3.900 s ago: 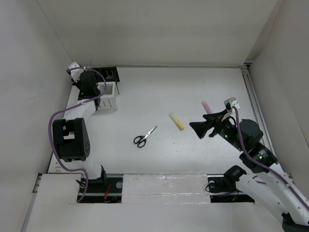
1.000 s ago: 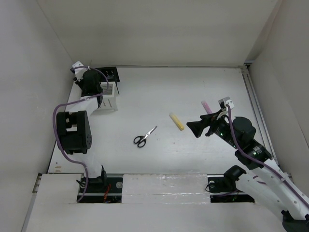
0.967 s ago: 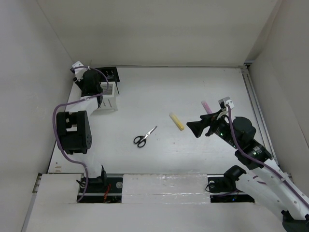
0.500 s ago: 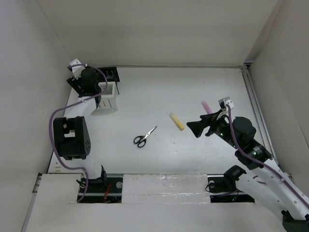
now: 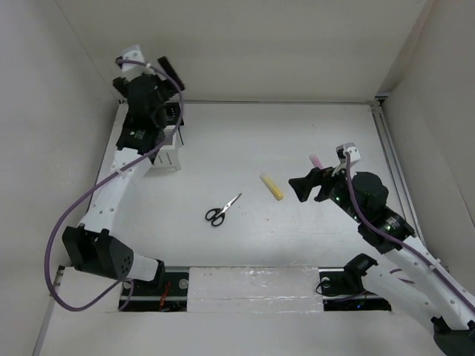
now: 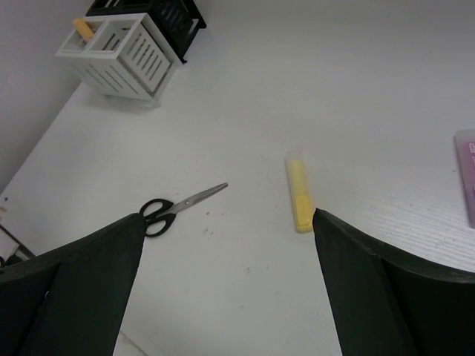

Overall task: Sort the stationery into containers
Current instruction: Place the stationery into the container, then grab a piece of stationery with the right arm

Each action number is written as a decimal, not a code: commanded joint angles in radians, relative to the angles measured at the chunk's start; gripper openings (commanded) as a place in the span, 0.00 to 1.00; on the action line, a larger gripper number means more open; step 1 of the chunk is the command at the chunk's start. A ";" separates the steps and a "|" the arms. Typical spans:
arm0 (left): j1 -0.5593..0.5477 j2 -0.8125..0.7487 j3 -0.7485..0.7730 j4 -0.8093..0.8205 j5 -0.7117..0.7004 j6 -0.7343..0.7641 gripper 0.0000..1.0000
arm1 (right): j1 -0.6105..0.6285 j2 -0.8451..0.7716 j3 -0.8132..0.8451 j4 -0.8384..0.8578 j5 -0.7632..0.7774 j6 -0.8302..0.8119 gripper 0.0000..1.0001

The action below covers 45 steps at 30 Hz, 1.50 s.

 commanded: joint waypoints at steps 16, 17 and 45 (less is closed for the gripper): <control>-0.272 0.075 0.279 -0.493 0.428 -0.061 1.00 | -0.005 0.163 0.064 -0.066 0.111 0.014 1.00; -0.272 0.037 0.252 -0.502 0.407 -0.071 1.00 | -0.005 0.247 0.078 -0.078 0.111 0.004 1.00; -0.272 -0.666 -0.474 -0.378 0.274 -0.097 1.00 | 0.007 0.976 0.281 0.124 -0.042 -0.217 0.96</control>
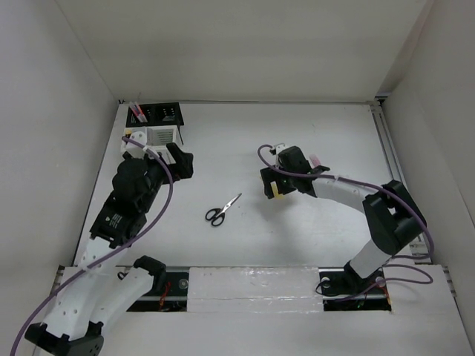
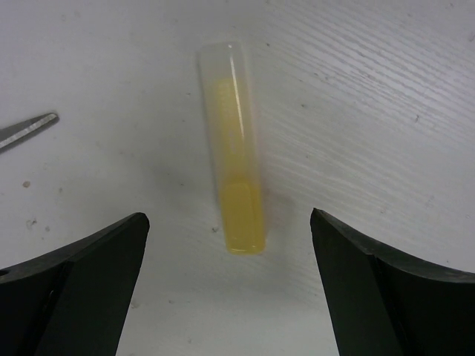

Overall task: Sort the stationery into containers
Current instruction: Grab a piece of stationery with the right arm

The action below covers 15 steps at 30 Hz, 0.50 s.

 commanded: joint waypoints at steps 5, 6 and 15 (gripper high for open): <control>0.003 0.058 0.012 0.061 0.100 0.005 1.00 | 0.045 0.143 0.202 -0.031 0.055 -0.053 0.97; 0.003 0.058 0.012 0.061 0.100 0.005 1.00 | 0.045 0.171 0.259 -0.056 0.066 -0.062 0.97; 0.003 0.035 0.001 0.070 0.100 0.005 1.00 | 0.045 0.224 0.289 -0.087 0.226 0.000 0.96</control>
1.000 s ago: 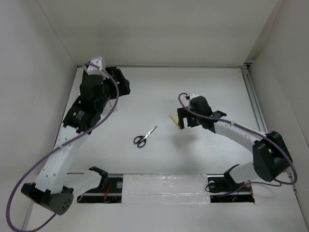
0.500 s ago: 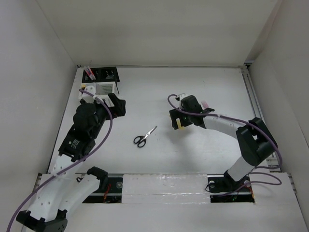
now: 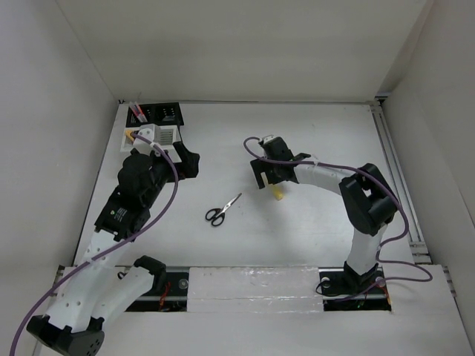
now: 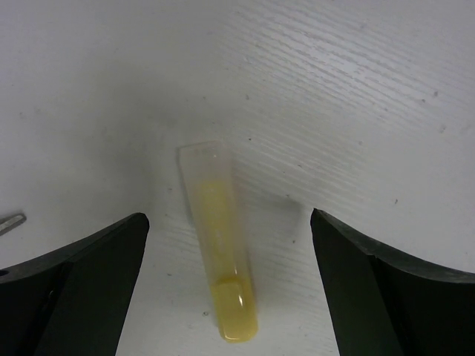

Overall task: Sort the stationery into containers
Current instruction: Grab a piece of stationery with the right arm

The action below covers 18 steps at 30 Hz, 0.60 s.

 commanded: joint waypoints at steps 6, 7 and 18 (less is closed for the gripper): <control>0.003 -0.004 0.002 0.046 0.019 0.005 1.00 | 0.013 -0.098 -0.039 -0.017 0.058 0.042 0.96; 0.003 -0.004 0.002 0.046 0.019 0.005 1.00 | 0.013 -0.108 -0.053 -0.017 0.058 0.042 0.96; 0.003 -0.004 0.002 0.046 0.028 0.005 1.00 | 0.013 -0.177 -0.182 -0.002 -0.015 0.067 0.88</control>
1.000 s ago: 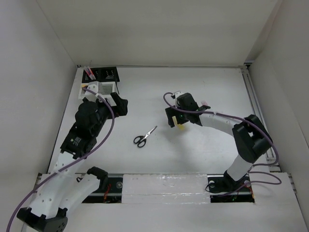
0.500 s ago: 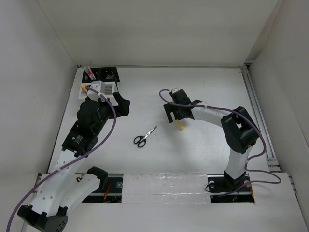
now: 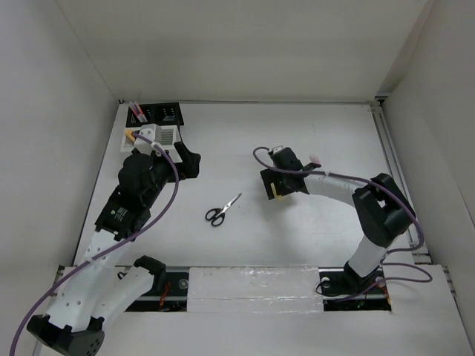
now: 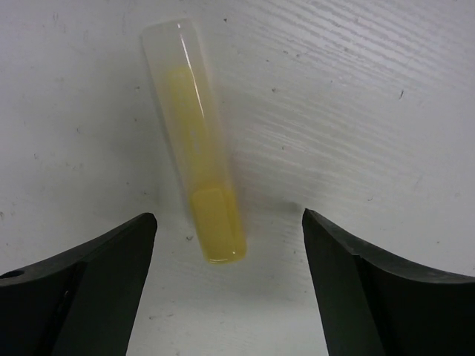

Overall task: Sort the stationery into containers
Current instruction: Grab a piece of stationery with the right arm

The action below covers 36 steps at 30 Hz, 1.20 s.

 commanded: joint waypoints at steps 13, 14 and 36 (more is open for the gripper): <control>0.003 -0.005 0.002 0.043 0.004 0.005 1.00 | 0.052 0.075 0.026 -0.014 0.042 0.020 0.38; 0.003 0.004 0.002 0.043 0.004 0.005 1.00 | 0.061 0.086 0.026 -0.014 0.042 0.029 0.33; 0.003 0.205 -0.167 0.537 0.571 -0.475 1.00 | 0.233 -0.369 0.001 0.275 -0.079 0.213 0.00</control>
